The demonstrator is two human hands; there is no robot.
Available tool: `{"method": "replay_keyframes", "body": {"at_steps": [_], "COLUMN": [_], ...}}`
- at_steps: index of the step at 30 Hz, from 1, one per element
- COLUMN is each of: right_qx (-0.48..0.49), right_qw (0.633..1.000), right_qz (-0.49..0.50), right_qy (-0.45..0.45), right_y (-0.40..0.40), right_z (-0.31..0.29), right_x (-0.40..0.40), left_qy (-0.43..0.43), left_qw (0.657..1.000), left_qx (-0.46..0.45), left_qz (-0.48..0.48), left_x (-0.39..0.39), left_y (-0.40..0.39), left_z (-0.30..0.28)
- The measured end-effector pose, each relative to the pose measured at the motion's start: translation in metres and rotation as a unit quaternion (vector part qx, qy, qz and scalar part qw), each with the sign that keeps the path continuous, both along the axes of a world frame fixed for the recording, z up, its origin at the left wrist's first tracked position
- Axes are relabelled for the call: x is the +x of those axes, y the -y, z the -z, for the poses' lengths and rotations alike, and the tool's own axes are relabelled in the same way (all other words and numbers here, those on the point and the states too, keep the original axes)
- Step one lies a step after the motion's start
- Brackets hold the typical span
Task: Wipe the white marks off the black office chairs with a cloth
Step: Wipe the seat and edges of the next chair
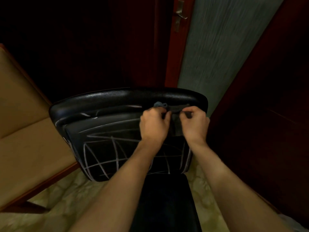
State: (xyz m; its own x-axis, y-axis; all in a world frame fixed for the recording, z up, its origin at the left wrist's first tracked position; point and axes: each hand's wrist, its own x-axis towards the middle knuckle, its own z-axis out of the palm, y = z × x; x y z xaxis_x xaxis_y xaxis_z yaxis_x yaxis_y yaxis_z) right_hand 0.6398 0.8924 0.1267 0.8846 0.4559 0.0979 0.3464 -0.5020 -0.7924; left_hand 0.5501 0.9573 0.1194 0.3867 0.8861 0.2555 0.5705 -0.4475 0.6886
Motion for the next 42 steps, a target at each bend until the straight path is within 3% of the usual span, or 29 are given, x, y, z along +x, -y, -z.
{"method": "replay_keyframes", "body": {"at_steps": [4, 10, 17, 23, 26, 33, 38, 42], "right_qx": [-0.009, 0.031, 0.025, -0.018, -0.031, -0.047, -0.030, -0.018], "right_qw": [1.000, 0.999, 0.988, 0.959, 0.962, 0.991, 0.988, 0.973], "right_qz": [0.005, -0.033, -0.154, -0.277, -0.259, -0.105, -0.138, -0.225], "right_qy": [0.025, 0.004, -0.012, 0.055, 0.081, 0.076, 0.064, 0.057], "right_y": [0.002, -0.044, -0.101, -0.131, -0.118, -0.073, -0.097, -0.124], "right_z": [-0.004, 0.001, 0.007, 0.008, 0.006, -0.002, 0.008, 0.016], "right_x": [0.006, -0.043, -0.136, -0.195, -0.170, -0.096, -0.137, -0.197], "left_qy": [-0.027, -0.032, -0.026, -0.012, 0.010, 0.017, 0.008, -0.012], "left_qw": [0.999, 0.999, 0.990, 0.977, 0.979, 0.998, 0.995, 0.986], "left_qx": [-0.004, 0.042, 0.068, 0.018, 0.013, 0.003, 0.073, 0.102], "left_qz": [0.018, 0.000, -0.124, -0.213, -0.205, -0.055, -0.067, -0.131], "left_x": [0.007, -0.049, -0.154, -0.216, -0.189, -0.105, -0.157, -0.221], "left_y": [-0.001, -0.040, -0.091, -0.104, -0.098, -0.066, -0.087, -0.110], "left_z": [-0.001, -0.002, 0.005, 0.016, 0.018, 0.009, 0.017, 0.025]}}
